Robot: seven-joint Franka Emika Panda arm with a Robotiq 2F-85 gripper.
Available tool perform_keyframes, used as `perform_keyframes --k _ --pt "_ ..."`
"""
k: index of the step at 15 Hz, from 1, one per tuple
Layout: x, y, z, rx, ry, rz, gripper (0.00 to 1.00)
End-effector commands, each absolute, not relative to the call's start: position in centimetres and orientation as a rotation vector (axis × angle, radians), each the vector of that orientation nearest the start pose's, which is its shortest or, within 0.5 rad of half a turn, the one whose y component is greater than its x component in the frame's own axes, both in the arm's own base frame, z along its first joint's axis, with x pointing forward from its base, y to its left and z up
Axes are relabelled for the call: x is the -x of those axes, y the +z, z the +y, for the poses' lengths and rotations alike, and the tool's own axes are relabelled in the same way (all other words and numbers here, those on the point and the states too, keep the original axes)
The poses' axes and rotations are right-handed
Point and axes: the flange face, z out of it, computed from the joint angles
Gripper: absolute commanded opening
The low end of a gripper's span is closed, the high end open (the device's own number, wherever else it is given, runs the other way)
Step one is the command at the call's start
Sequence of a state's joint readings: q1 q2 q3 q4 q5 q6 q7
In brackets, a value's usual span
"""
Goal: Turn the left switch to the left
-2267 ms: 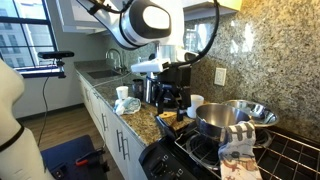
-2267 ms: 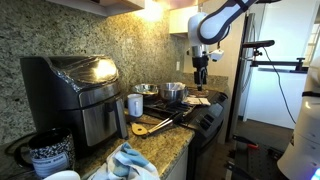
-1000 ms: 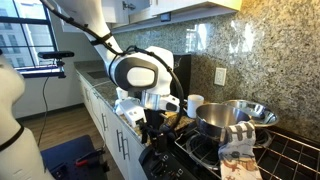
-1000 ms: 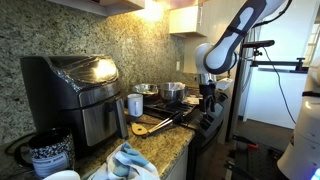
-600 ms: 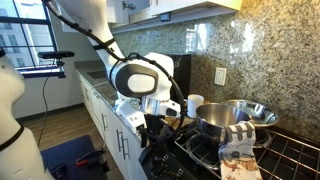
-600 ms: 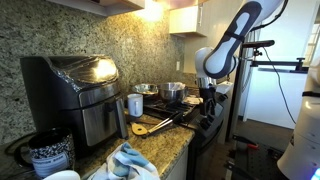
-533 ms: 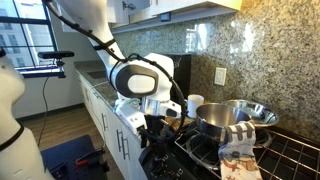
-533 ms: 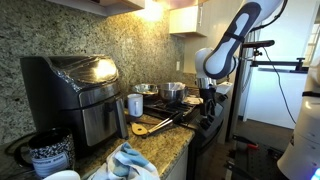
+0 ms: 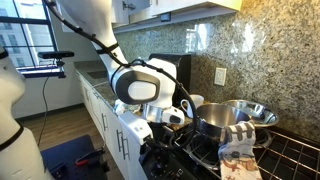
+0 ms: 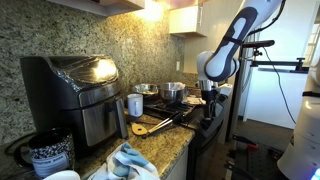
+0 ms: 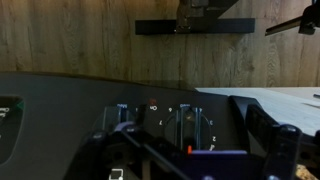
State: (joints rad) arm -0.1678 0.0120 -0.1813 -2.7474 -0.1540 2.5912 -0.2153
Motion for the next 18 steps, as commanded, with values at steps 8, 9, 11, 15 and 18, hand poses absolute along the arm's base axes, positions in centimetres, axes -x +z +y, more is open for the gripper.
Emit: perform_keyframes --k 8,9,11,15,18 --pt "-36.1 20.5 -12.7 3.146 0.261 -0.227 1.0" --pt "-36.1 20.5 -12.8 3.15 0.259 -0.226 1.0" --pt "-36.2 20.4 -12.8 3.143 0.254 -0.225 1.0" --pt "-36.5 20.2 -12.5 3.137 0.256 -0.226 1.0" --pt "-36.8 20.1 -12.2 3.135 0.256 -0.231 1.0"
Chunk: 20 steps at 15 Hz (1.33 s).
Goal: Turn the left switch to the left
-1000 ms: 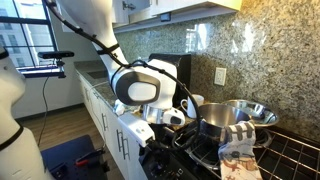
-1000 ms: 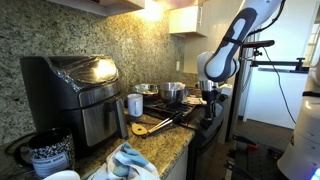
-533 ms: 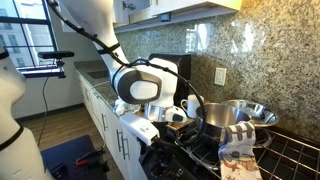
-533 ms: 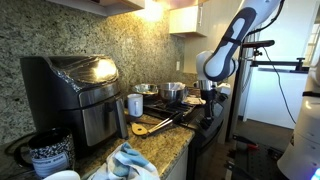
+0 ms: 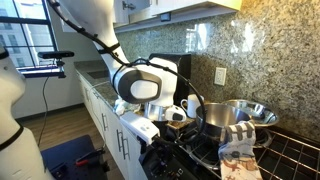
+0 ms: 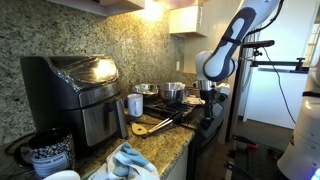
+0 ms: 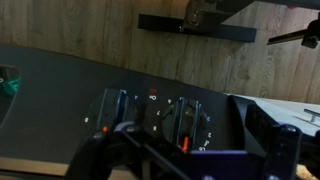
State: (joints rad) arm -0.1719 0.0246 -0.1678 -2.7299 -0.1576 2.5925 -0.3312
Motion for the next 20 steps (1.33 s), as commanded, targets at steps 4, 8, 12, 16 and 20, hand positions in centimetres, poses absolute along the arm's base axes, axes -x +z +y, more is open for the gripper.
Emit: perform_keyframes --k 4,8,12,16,20 --pt "-37.35 20.05 -11.9 3.134 0.256 -0.24 1.0" --pt "-37.8 19.91 -11.78 3.136 0.255 -0.243 1.0" --pt "-37.83 19.76 -11.89 3.136 0.261 -0.24 1.0" --pt "-37.74 19.76 -11.88 3.136 0.259 -0.242 1.0" --pt "-37.77 19.85 -11.83 3.14 0.252 -0.236 0.66"
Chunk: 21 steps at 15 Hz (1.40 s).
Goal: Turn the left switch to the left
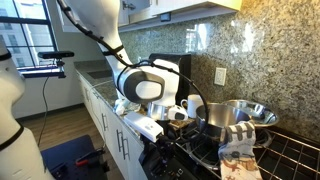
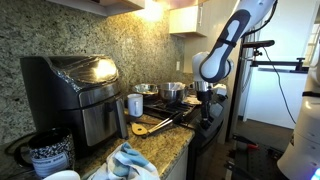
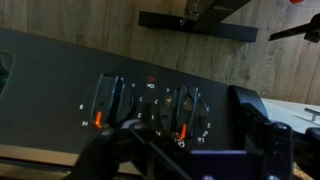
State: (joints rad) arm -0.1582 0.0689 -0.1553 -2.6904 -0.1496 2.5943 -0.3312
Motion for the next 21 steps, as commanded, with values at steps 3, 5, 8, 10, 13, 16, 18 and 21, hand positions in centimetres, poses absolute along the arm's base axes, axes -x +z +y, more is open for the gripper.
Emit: perform_keyframes --k 3,5,8,10,13,16,18,21 --pt "-37.79 19.89 -11.84 3.14 0.248 -0.234 0.42" --pt "-37.8 19.89 -11.8 3.14 0.247 -0.236 0.27" --pt "-37.85 20.0 -12.11 3.144 0.238 -0.222 0.06" --pt "-37.78 19.94 -12.14 3.145 0.24 -0.213 0.07" --pt "-37.78 20.02 -12.07 3.147 0.241 -0.21 0.08" --pt "-37.79 20.11 -11.91 3.149 0.238 -0.215 0.08" --pt "-37.83 20.04 -11.81 3.148 0.238 -0.217 0.08" --pt "-38.02 19.45 -11.32 3.144 0.227 -0.232 0.09"
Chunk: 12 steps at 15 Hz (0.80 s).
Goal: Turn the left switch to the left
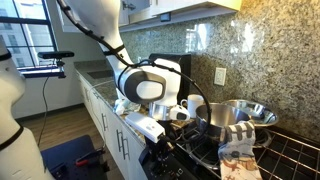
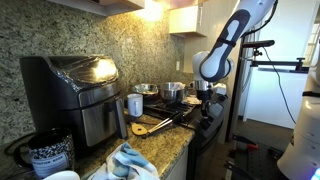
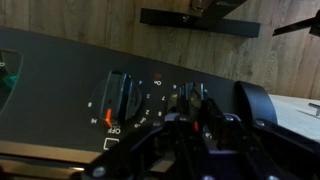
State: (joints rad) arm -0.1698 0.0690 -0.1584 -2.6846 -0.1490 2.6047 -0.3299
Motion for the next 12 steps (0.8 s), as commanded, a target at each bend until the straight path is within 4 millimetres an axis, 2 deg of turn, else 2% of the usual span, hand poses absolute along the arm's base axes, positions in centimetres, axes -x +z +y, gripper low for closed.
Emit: perform_keyframes --k 1,6,12 --pt "-38.1 19.2 -11.0 3.148 0.227 -0.237 0.09" --pt "-38.3 17.9 -10.1 3.135 0.229 -0.258 0.09" --pt "-38.1 17.0 -9.9 3.13 0.226 -0.241 0.09"
